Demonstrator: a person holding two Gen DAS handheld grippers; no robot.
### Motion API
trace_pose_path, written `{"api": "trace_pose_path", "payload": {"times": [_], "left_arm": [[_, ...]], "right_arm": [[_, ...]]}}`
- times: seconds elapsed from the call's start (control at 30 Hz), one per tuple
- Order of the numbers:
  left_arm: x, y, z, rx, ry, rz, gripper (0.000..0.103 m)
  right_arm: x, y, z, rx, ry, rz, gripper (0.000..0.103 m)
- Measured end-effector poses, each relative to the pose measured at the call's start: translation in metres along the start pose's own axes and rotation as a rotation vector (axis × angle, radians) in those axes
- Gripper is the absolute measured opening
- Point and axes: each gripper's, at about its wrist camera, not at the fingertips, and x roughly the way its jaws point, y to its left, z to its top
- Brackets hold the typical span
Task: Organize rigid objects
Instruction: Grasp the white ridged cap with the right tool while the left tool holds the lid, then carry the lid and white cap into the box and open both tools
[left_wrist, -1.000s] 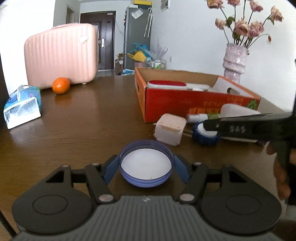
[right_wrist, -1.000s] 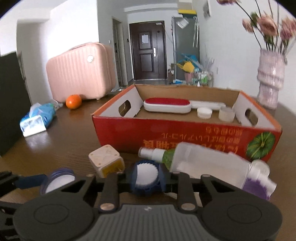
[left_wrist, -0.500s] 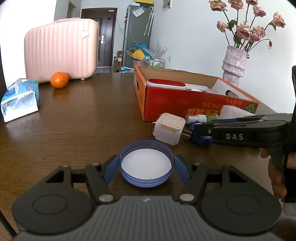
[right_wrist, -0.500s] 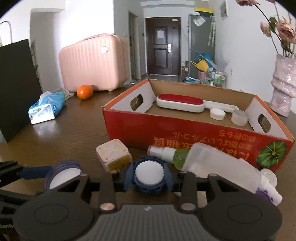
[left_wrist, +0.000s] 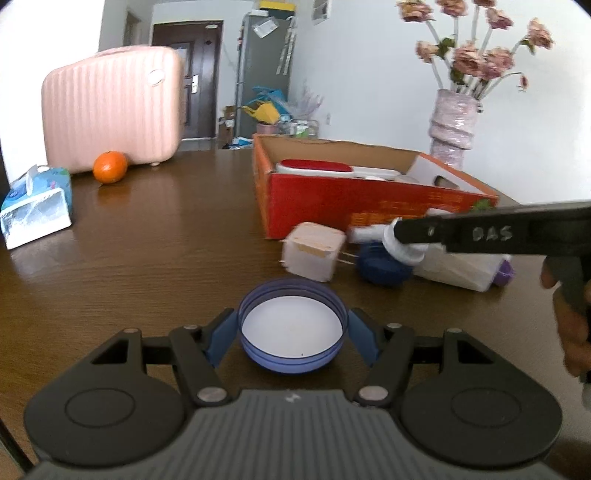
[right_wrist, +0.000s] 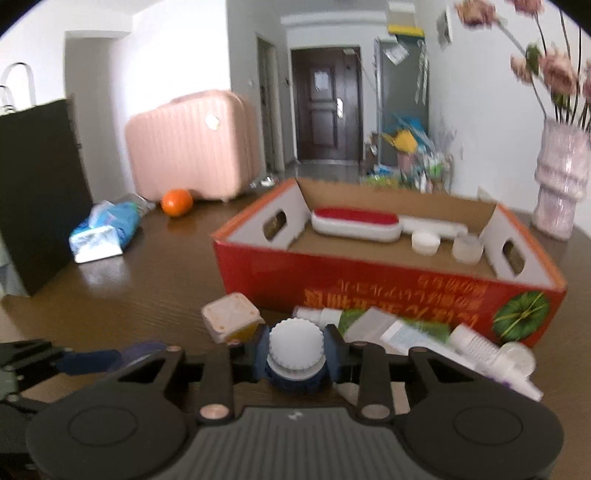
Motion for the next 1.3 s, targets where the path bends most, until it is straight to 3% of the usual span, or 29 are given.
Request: {"api": "trace_pose_path", "payload": {"times": [0.13, 0.33, 0.43, 0.63, 0.73, 1.07, 1.3], "left_arm": [[-0.011, -0.018, -0.005, 0.026, -0.003, -0.048, 0.067], [-0.016, -0.053, -0.02, 0.091, 0.032, -0.118, 0.067], [-0.017, -0.067, -0.026, 0.116, 0.048, -0.139, 0.068], [-0.017, -0.076, -0.03, 0.153, 0.057, -0.128, 0.072], [-0.016, -0.073, -0.03, 0.139, 0.066, -0.123, 0.072], [-0.025, -0.068, -0.031, 0.098, 0.065, -0.107, 0.066], [-0.05, -0.071, -0.023, 0.095, -0.002, -0.123, 0.066]], "right_arm": [[-0.041, -0.003, -0.011, -0.032, -0.013, 0.008, 0.031], [-0.069, -0.01, -0.053, -0.091, 0.091, -0.073, 0.031], [-0.075, -0.013, -0.069, -0.09, 0.119, -0.074, 0.029], [-0.086, -0.017, -0.081, -0.072, 0.081, -0.084, 0.032], [-0.084, -0.018, -0.084, -0.063, 0.086, -0.073, 0.041], [-0.08, -0.02, -0.087, -0.036, 0.08, -0.064, 0.035], [-0.106, -0.018, -0.085, -0.038, 0.028, -0.069, 0.035]]}}
